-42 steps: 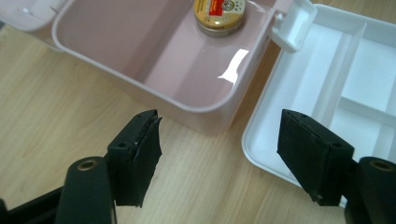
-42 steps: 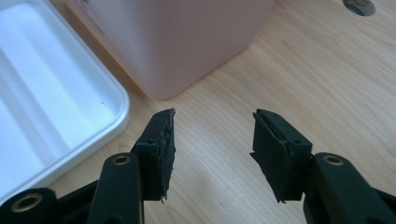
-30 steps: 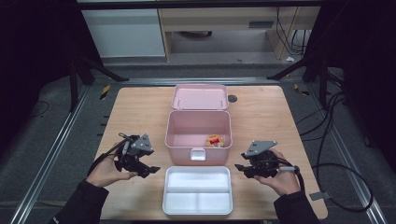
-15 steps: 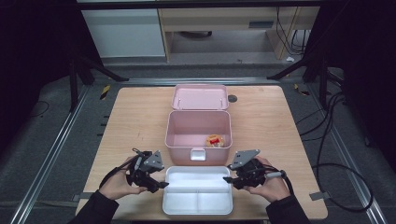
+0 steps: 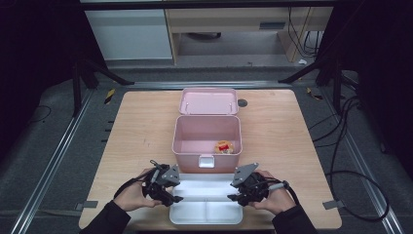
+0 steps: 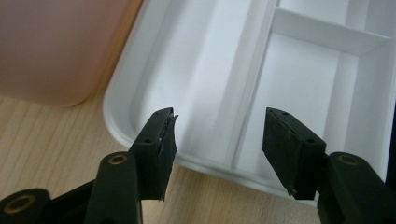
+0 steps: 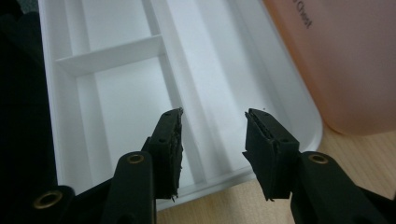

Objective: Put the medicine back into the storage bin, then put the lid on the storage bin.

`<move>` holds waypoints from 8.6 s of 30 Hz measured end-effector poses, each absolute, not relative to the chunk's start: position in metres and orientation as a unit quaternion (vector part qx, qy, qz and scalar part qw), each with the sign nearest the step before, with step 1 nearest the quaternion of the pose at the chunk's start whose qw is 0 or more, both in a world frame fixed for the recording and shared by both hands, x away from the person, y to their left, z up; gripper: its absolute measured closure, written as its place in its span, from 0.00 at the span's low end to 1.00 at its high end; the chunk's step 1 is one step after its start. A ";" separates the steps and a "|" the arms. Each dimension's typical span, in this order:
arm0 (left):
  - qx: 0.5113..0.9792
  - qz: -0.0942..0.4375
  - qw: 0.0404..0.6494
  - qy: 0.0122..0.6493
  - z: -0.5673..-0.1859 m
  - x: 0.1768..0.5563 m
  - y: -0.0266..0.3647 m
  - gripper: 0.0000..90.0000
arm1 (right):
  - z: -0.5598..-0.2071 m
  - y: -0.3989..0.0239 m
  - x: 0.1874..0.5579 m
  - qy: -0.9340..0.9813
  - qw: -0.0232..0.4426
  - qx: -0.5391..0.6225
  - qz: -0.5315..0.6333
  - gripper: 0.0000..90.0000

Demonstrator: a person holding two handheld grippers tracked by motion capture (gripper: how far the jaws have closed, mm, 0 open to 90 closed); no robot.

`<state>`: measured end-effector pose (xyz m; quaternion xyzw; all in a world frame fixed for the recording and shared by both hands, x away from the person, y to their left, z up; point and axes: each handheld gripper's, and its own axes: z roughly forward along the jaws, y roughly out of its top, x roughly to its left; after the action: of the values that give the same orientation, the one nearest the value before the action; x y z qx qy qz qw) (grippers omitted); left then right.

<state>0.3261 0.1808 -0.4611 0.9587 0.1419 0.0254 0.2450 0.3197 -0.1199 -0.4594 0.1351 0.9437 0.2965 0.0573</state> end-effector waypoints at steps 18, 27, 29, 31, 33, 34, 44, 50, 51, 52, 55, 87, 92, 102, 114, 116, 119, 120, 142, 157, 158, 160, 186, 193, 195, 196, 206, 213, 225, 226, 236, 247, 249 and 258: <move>0.979 0.002 0.180 0.098 -0.476 0.331 0.163 0.70 | -0.472 -0.111 0.321 0.964 0.029 0.107 0.243 0.85; 0.980 0.001 0.174 0.093 -0.475 0.332 0.163 0.79 | -0.479 -0.101 0.327 0.975 0.020 0.088 0.204 0.93; 0.981 -0.004 0.172 0.089 -0.475 0.332 0.163 0.83 | -0.480 -0.099 0.327 0.977 0.017 0.084 0.197 0.93; 0.982 -0.008 0.170 0.085 -0.475 0.331 0.163 0.88 | -0.479 -0.098 0.328 0.978 0.014 0.083 0.190 0.94; 0.982 -0.010 0.169 0.085 -0.475 0.331 0.163 0.93 | -0.478 -0.097 0.328 0.979 0.012 0.084 0.187 0.94; 0.982 -0.013 0.168 0.082 -0.475 0.331 0.162 0.95 | -0.478 -0.097 0.329 0.979 0.011 0.084 0.186 0.94; 0.986 -0.016 0.157 0.054 -0.467 0.329 0.157 0.96 | -0.476 -0.099 0.323 0.979 -0.003 0.085 0.184 0.96; 0.986 -0.016 0.159 0.050 -0.459 0.330 0.155 0.96 | -0.466 -0.104 0.320 0.978 -0.001 0.087 0.191 0.96; 0.986 -0.014 0.158 0.049 -0.458 0.330 0.154 0.96 | -0.466 -0.104 0.320 0.978 -0.001 0.087 0.191 0.96; 0.986 -0.014 0.159 0.049 -0.458 0.330 0.154 0.96 | -0.465 -0.104 0.320 0.978 0.001 0.086 0.191 0.96; 0.986 -0.014 0.160 0.049 -0.456 0.327 0.153 0.96 | -0.464 -0.105 0.318 0.978 0.000 0.088 0.191 0.96; 0.982 -0.001 0.186 0.044 -0.371 0.311 0.159 0.96 | -0.384 -0.111 0.303 0.974 0.001 0.064 0.219 0.98; 0.980 0.010 0.194 0.045 -0.354 0.317 0.160 0.97 | -0.363 -0.113 0.315 0.972 0.011 0.057 0.227 0.97; 0.977 0.020 0.206 0.056 -0.332 0.354 0.166 0.96 | -0.338 -0.111 0.351 0.972 0.025 0.054 0.227 0.97; 0.973 0.028 0.221 0.063 -0.314 0.393 0.173 0.96 | -0.316 -0.110 0.389 0.968 0.044 0.043 0.245 0.97; 0.973 0.030 0.218 0.063 -0.312 0.400 0.173 0.96 | -0.315 -0.110 0.396 0.967 0.044 0.042 0.248 0.97; 0.975 0.033 0.212 0.062 -0.310 0.412 0.171 0.96 | -0.314 -0.109 0.406 0.967 0.051 0.043 0.246 0.97; 0.975 0.035 0.209 0.060 -0.310 0.417 0.171 0.96 | -0.314 -0.109 0.409 0.967 0.054 0.042 0.244 0.97; 0.977 0.023 0.200 0.069 -0.335 0.496 0.163 0.96 | -0.346 -0.113 0.486 0.965 0.059 0.073 0.244 0.96; 0.980 0.021 0.187 0.062 -0.361 0.496 0.162 0.96 | -0.370 -0.107 0.488 0.969 0.049 0.088 0.227 0.95; 0.979 0.019 0.193 0.066 -0.364 0.496 0.163 0.96 | -0.371 -0.107 0.487 0.969 0.049 0.089 0.226 0.95; 0.978 0.019 0.197 0.069 -0.367 0.495 0.164 0.96 | -0.374 -0.106 0.487 0.969 0.051 0.090 0.223 0.94; 0.942 0.102 0.268 0.177 -0.332 0.479 0.186 0.55 | -0.350 -0.120 0.471 0.905 0.135 0.221 0.337 0.57; 0.921 0.136 0.275 0.241 -0.327 0.483 0.191 0.43 | -0.346 -0.131 0.472 0.876 0.171 0.276 0.356 0.51; 0.907 0.142 0.295 0.265 -0.329 0.486 0.194 0.42 | -0.345 -0.136 0.474 0.866 0.184 0.293 0.361 0.50; 0.899 0.141 0.306 0.281 -0.330 0.489 0.197 0.42 | -0.345 -0.141 0.478 0.852 0.197 0.316 0.369 0.49; 0.845 0.146 0.340 0.386 -0.353 0.526 0.205 0.34 | -0.357 -0.152 0.508 0.800 0.222 0.401 0.387 0.44; 0.818 0.146 0.359 0.425 -0.369 0.547 0.198 0.31 | -0.377 -0.148 0.532 0.787 0.209 0.432 0.389 0.40; 0.820 0.107 0.357 0.435 -0.405 0.574 0.190 0.31 | -0.413 -0.133 0.565 0.770 0.169 0.459 0.409 0.40; 0.821 0.102 0.357 0.433 -0.407 0.576 0.189 0.33 | -0.416 -0.132 0.567 0.769 0.165 0.462 0.411 0.40; 0.822 0.093 0.356 0.434 -0.415 0.580 0.189 0.43 | -0.432 -0.126 0.576 0.775 0.133 0.467 0.405 0.47; 0.819 0.104 0.360 0.436 -0.401 0.573 0.191 0.50 | -0.423 -0.128 0.573 0.767 0.138 0.469 0.415 0.48; 0.816 0.109 0.366 0.434 -0.397 0.571 0.192 0.50 | -0.419 -0.128 0.571 0.765 0.143 0.468 0.419 0.48; 0.804 0.118 0.394 0.429 -0.376 0.559 0.199 0.53 | -0.390 -0.123 0.563 0.770 0.174 0.452 0.416 0.47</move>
<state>0.5595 0.1986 -0.3758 0.8040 0.4294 0.1181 0.3941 0.5630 -0.1228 -0.3903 0.4515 0.7700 0.4157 0.1744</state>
